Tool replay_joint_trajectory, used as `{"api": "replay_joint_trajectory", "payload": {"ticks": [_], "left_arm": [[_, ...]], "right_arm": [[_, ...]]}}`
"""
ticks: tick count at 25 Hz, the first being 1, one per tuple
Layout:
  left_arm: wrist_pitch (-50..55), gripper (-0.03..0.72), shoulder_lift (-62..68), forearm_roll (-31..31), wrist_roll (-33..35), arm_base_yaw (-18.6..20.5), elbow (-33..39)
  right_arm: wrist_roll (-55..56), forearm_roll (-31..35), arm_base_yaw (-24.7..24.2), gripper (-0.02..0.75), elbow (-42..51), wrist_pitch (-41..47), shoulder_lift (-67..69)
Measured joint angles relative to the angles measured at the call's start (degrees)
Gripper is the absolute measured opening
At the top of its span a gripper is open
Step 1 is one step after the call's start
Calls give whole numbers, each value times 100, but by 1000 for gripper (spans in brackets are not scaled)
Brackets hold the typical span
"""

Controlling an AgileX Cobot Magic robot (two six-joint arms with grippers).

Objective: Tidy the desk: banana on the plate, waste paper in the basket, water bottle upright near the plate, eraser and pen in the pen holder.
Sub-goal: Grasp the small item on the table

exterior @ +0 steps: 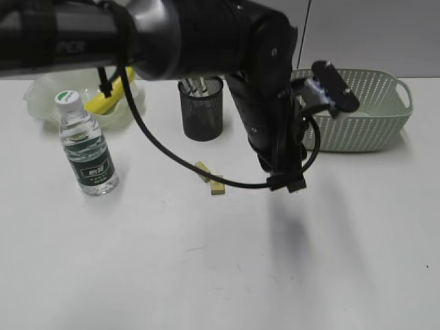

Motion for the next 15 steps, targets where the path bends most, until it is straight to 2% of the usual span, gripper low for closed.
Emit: {"api": "replay_joint_trajectory", "payload": {"ticks": [4, 8, 12, 15], "left_arm": [[-263, 185, -365, 894, -436, 49, -112], [-868, 185, -524, 1379, -941, 370, -116], [-1302, 185, -530, 1289, -1474, 913, -116], [-1697, 185, -530, 599, -1574, 1391, -116]], "right_arm": [[0, 0, 0, 318, 0, 0, 0], [0, 0, 0, 316, 0, 0, 0], [0, 0, 0, 316, 0, 0, 0], [0, 0, 0, 315, 0, 0, 0]]}}
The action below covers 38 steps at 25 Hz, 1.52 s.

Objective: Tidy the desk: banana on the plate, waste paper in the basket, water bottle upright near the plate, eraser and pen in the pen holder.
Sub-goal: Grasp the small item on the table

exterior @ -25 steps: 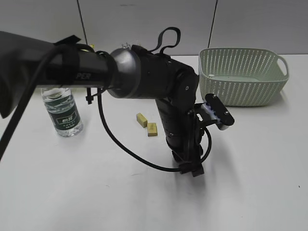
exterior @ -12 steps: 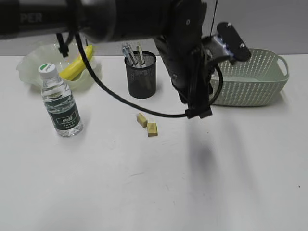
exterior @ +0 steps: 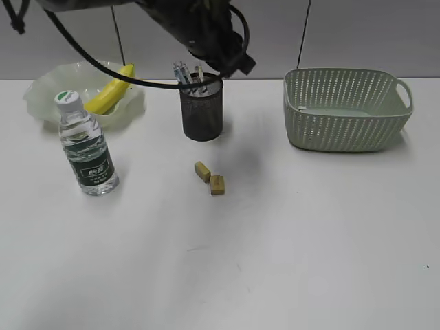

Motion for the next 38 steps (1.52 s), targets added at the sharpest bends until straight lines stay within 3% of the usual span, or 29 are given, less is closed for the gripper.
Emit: {"api": "replay_joint_trajectory", "payload": {"ticks": [6, 9, 38], "left_arm": [[-588, 184, 46, -1621, -30, 895, 0], [-643, 184, 174, -2066, -30, 1197, 0], [-1300, 185, 844, -2136, 17, 1063, 0]], "right_arm": [[0, 0, 0, 315, 0, 0, 0], [0, 0, 0, 315, 0, 0, 0], [0, 0, 0, 314, 0, -6, 0]]}}
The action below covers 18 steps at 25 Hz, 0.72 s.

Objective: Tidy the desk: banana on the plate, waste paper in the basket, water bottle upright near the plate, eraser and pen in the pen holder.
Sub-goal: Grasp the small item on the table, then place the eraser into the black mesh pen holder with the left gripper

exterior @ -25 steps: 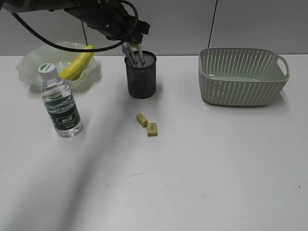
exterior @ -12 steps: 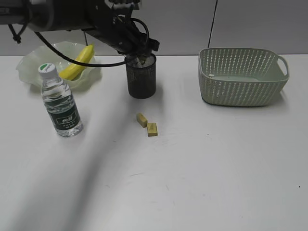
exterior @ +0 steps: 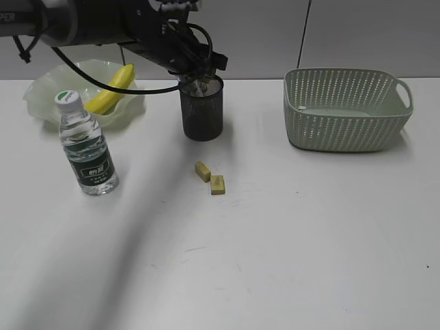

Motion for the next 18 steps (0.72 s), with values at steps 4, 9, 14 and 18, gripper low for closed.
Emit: {"api": "replay_joint_trajectory", "payload": {"ticks": [4, 9, 14, 18], "left_arm": [[-50, 257, 0, 0, 0, 0, 0], [-70, 311, 0, -5, 0, 0, 0], [-37, 315, -51, -5, 0, 0, 0], [-1, 316, -382, -5, 0, 0, 0]], "right_arm": [[0, 0, 0, 314, 0, 0, 0], [0, 0, 0, 314, 0, 0, 0], [0, 0, 0, 314, 0, 0, 0], [0, 0, 0, 314, 0, 0, 0]]}}
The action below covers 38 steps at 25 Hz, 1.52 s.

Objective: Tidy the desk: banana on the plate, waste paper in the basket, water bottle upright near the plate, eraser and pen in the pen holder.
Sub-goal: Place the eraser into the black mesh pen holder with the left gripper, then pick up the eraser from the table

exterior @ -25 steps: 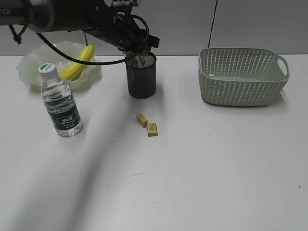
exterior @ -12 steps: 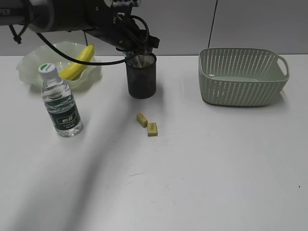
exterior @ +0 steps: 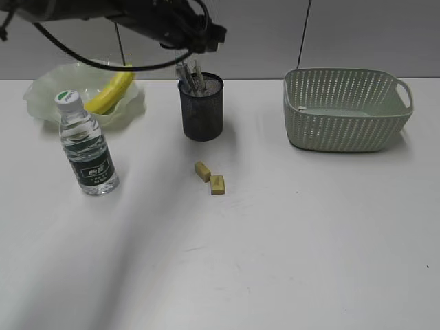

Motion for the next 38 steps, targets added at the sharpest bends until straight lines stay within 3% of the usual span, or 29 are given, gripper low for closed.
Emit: {"api": "replay_joint_trajectory", "payload": {"ticks": [5, 8, 13, 18, 28, 33, 38], "left_arm": [[195, 318, -693, 72, 0, 0, 0], [645, 318, -1160, 543, 0, 0, 0], [1981, 318, -2052, 1525, 0, 0, 0], [3238, 318, -3003, 1716, -24, 0, 0], [4796, 318, -4644, 2403, -635, 0, 25], [4815, 318, -5635, 2464, -769, 0, 660], [4835, 315, -6813, 2426, -780, 0, 2101]], "right_arm": [[-1, 0, 0, 314, 0, 0, 0], [-1, 0, 0, 314, 0, 0, 0], [-1, 0, 0, 314, 0, 0, 0], [-1, 0, 0, 314, 0, 0, 0], [-1, 0, 0, 314, 0, 0, 0], [-14, 5, 0, 314, -49, -94, 443], [-361, 5, 0, 314, -227, -786, 1349]]}}
